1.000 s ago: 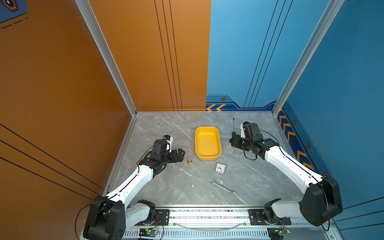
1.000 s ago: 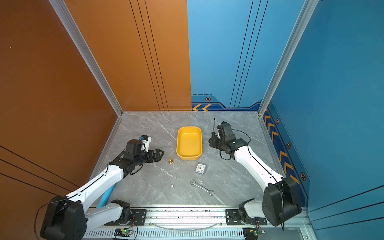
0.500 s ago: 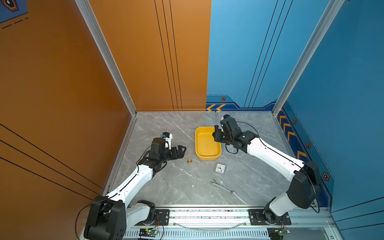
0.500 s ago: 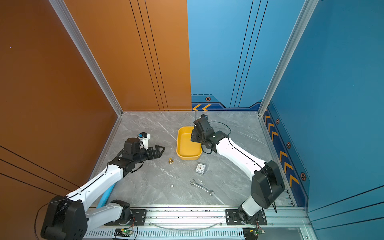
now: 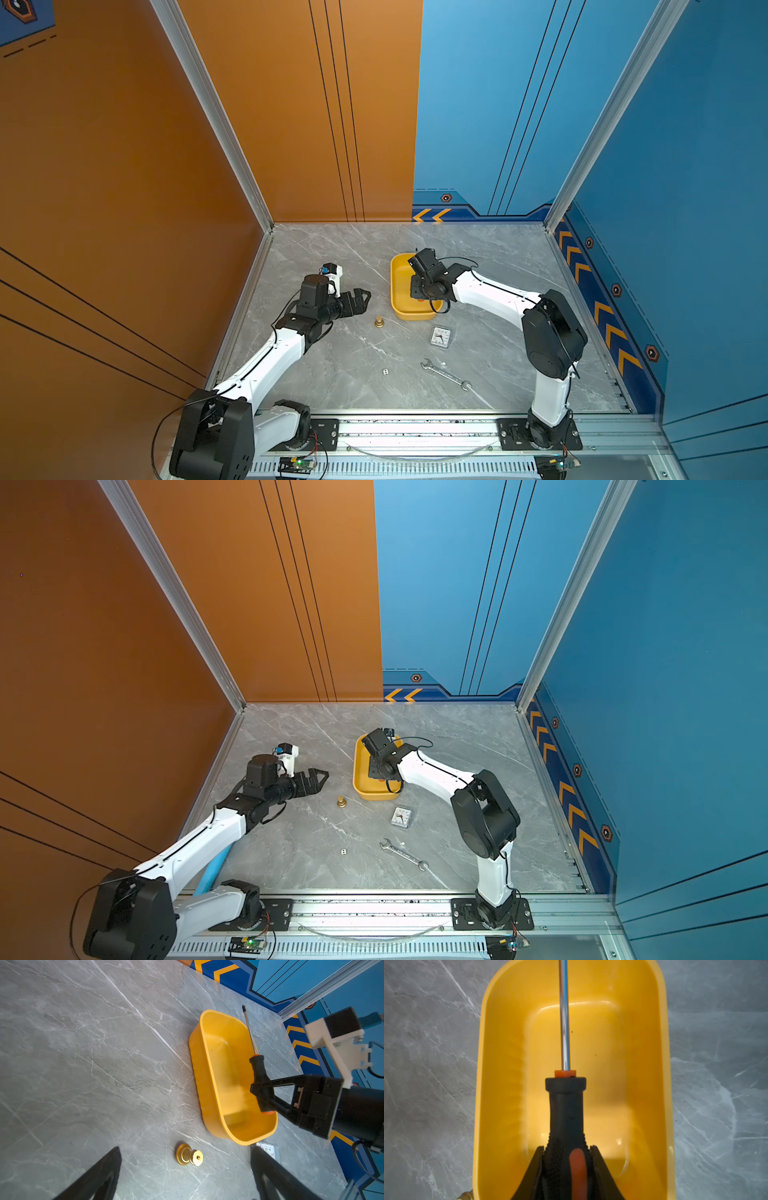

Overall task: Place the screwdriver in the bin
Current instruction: 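Lower the screwdriver into the yellow bin with the right gripper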

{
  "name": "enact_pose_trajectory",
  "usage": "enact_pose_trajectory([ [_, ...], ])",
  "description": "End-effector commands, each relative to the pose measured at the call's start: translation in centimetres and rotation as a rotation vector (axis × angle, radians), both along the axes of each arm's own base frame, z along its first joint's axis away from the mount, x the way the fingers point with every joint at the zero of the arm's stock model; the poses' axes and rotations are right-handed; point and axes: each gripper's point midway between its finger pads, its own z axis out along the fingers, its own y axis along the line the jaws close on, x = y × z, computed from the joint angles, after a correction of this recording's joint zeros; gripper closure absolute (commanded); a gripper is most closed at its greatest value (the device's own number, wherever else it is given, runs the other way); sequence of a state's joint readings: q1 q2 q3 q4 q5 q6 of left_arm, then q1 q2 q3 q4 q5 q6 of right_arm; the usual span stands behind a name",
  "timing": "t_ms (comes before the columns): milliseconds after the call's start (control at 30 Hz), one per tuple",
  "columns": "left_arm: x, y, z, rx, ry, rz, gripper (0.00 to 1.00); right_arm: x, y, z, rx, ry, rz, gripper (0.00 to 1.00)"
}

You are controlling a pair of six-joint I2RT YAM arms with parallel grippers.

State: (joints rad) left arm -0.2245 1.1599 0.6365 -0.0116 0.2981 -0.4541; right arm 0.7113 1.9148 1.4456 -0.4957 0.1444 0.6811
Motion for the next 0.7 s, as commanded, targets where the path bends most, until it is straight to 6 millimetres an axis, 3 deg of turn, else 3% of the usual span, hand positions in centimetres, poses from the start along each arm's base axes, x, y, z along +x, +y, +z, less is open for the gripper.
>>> enact_pose_trajectory([
  [0,0.0,0.2,0.1,-0.002,0.004,-0.005,0.02,0.0,0.3,0.1,-0.026,-0.001,-0.014,1.0],
  [367,0.3,0.7,-0.2,0.008,-0.002,0.011,0.02,0.0,0.2,-3.5,-0.081,0.068,-0.027,1.0],
  [633,0.3,0.7,-0.5,0.015,0.003,0.005,0.02,-0.2,0.3,-4.8,-0.092,0.099,-0.028,1.0],
  [667,0.3,0.7,-0.5,0.016,0.002,0.005,0.02,-0.2,0.2,-4.9,-0.094,0.099,-0.028,0.97],
])
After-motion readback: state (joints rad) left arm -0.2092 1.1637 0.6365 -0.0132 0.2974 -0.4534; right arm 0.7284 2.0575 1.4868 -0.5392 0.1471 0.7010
